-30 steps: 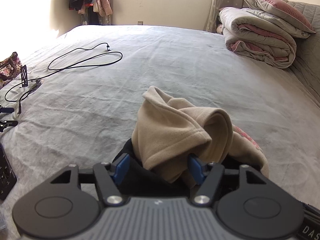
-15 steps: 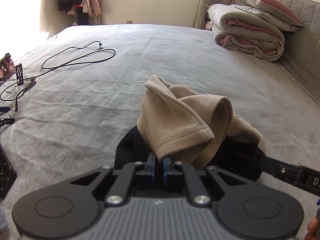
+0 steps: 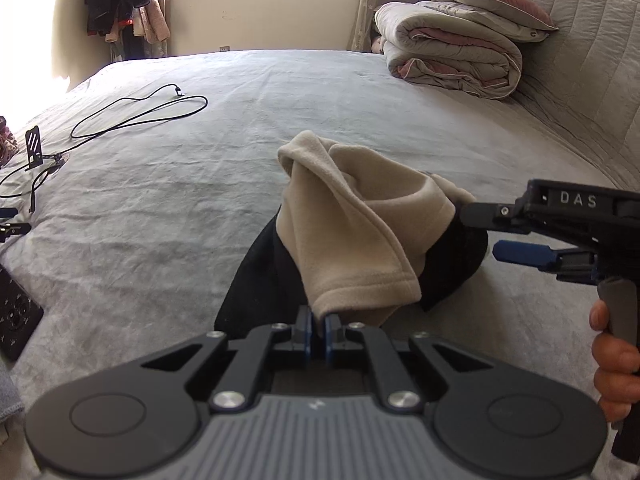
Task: Fold clothes
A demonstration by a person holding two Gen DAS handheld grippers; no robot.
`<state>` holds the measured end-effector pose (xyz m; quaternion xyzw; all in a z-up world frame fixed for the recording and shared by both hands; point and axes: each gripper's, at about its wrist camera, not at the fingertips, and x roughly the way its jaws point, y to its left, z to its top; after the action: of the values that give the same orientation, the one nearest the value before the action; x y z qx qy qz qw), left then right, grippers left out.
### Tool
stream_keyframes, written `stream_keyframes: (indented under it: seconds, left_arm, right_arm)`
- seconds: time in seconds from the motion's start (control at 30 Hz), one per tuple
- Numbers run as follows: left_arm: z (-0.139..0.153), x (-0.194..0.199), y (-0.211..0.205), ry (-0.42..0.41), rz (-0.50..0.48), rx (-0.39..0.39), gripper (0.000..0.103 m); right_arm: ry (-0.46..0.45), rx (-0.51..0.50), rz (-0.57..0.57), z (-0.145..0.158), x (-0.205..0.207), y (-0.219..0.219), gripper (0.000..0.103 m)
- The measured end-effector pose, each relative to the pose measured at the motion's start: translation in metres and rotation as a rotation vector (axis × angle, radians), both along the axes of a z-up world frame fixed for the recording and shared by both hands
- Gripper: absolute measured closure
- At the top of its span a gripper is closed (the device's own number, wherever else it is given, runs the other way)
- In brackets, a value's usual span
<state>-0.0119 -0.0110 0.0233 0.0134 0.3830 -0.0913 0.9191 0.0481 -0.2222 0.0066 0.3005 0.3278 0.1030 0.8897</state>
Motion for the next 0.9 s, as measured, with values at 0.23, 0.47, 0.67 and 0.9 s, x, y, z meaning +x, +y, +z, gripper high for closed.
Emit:
stream_keyframes:
  seconds: [0.23, 0.47, 0.67, 0.9]
  left_arm:
    - [-0.014, -0.016, 0.001, 0.027, -0.007, 0.006, 0.1]
    - [-0.003, -0.022, 0.002, 0.053, -0.029, -0.013, 0.101]
    - [0.005, -0.02, 0.0, 0.062, -0.068, -0.004, 0.095]
    - [0.022, -0.012, -0.002, 0.038, -0.051, -0.019, 0.063]
  right_arm:
    - [0.006, 0.019, 0.021, -0.002, 0.001, 0.003, 0.037]
    - [0.014, 0.044, 0.016, -0.003, -0.001, 0.001, 0.037]
    - [0.026, 0.043, 0.019, -0.005, 0.0, 0.003, 0.037]
    - [0.029, 0.052, 0.002, -0.004, -0.002, -0.003, 0.032]
